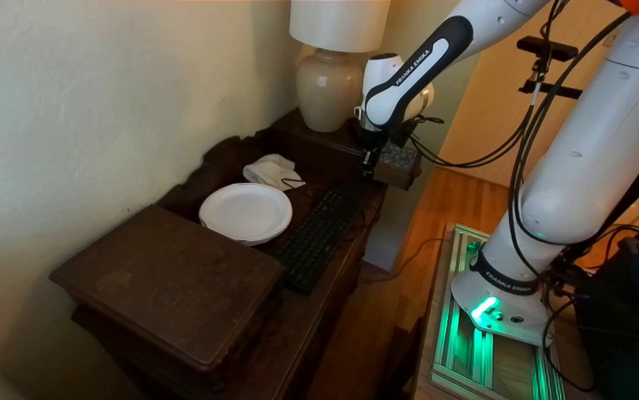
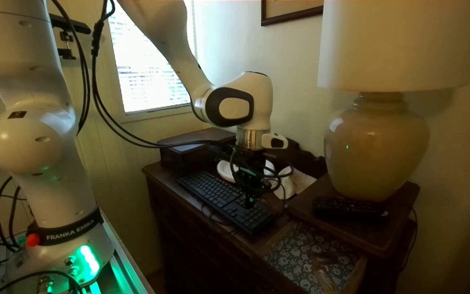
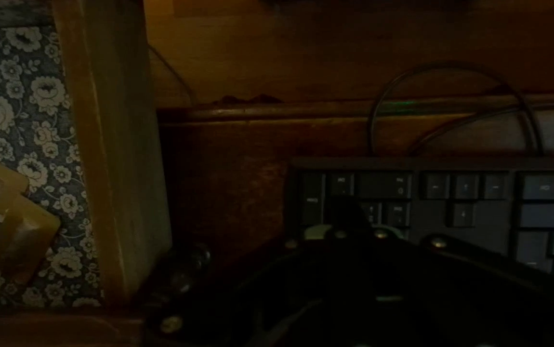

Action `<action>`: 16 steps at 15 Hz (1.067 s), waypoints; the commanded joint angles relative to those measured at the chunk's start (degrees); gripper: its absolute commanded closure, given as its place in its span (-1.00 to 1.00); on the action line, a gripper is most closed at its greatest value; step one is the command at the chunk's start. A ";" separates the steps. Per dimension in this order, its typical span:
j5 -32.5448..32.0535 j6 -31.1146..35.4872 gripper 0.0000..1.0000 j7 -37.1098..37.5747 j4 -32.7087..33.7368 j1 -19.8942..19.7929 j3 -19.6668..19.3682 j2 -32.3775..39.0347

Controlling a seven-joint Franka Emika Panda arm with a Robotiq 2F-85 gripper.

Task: Press two keys on the keyboard.

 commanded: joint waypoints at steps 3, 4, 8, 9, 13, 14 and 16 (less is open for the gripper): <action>0.48 8.32 1.00 -3.46 0.30 -1.41 -0.21 6.23; 1.46 9.42 1.00 -4.91 0.37 -1.81 0.12 7.29; 2.68 11.43 1.00 -7.34 1.10 -2.73 1.34 10.45; 2.49 11.98 1.00 -7.32 1.27 -2.85 1.53 11.10; 3.18 12.72 1.00 -8.38 2.21 -3.75 2.86 13.24; 3.49 12.91 1.00 -8.80 2.50 -4.05 3.25 13.92; 3.66 12.64 1.00 -9.25 3.04 -4.49 3.75 14.93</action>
